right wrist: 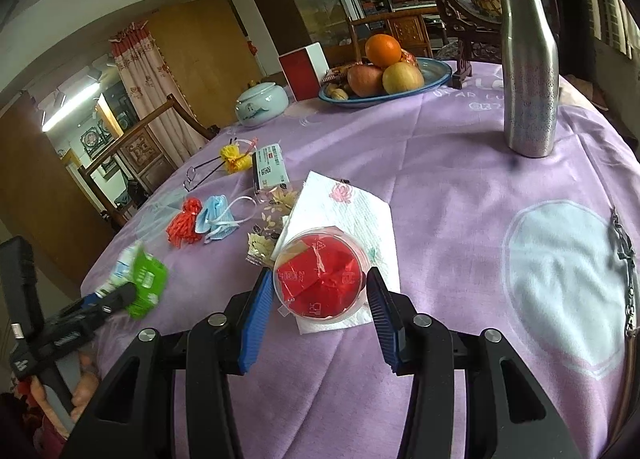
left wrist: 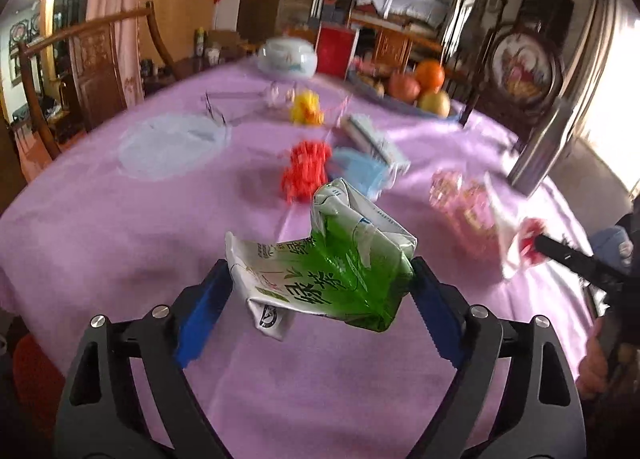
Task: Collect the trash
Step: 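Grasp the green tea carton with the left tool while the right tool grasps the red-lidded container, then carry the carton and red container to the red wastebasket and release both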
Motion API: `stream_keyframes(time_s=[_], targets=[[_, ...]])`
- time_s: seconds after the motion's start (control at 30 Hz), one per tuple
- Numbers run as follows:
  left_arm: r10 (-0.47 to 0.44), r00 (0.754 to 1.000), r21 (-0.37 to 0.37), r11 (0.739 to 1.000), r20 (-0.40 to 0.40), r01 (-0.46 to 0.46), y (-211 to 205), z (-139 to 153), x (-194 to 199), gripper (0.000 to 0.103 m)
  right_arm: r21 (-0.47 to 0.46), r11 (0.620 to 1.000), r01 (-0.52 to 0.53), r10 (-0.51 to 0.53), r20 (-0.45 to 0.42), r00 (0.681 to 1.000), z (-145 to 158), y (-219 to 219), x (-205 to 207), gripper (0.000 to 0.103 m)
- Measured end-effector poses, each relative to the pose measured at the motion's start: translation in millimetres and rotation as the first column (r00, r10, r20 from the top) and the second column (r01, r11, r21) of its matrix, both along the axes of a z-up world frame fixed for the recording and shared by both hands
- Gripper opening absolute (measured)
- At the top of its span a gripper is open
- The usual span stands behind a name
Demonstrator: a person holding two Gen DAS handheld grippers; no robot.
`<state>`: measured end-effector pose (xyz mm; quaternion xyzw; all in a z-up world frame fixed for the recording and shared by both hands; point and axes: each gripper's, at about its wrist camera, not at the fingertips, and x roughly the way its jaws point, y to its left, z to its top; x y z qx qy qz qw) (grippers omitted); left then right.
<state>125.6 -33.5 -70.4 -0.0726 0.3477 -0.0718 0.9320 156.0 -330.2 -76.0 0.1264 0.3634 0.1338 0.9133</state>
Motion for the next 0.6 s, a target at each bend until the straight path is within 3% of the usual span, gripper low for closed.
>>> stream_keyframes(time_s=[0.23,0.6], targets=[[0.056,0.997,-0.018,0.998,0.061,-0.055,31,30,-24,0.086,-0.001,1.0,0.003,-0.003,-0.006,1.0,-2,-1,1,0.047],[0.193,0.98,-0.059,0.98,0.047,-0.19,110,29,-68,0.086,0.059,0.997,-0.043,0.039,0.061,0.997,5,20,-16,0.047]])
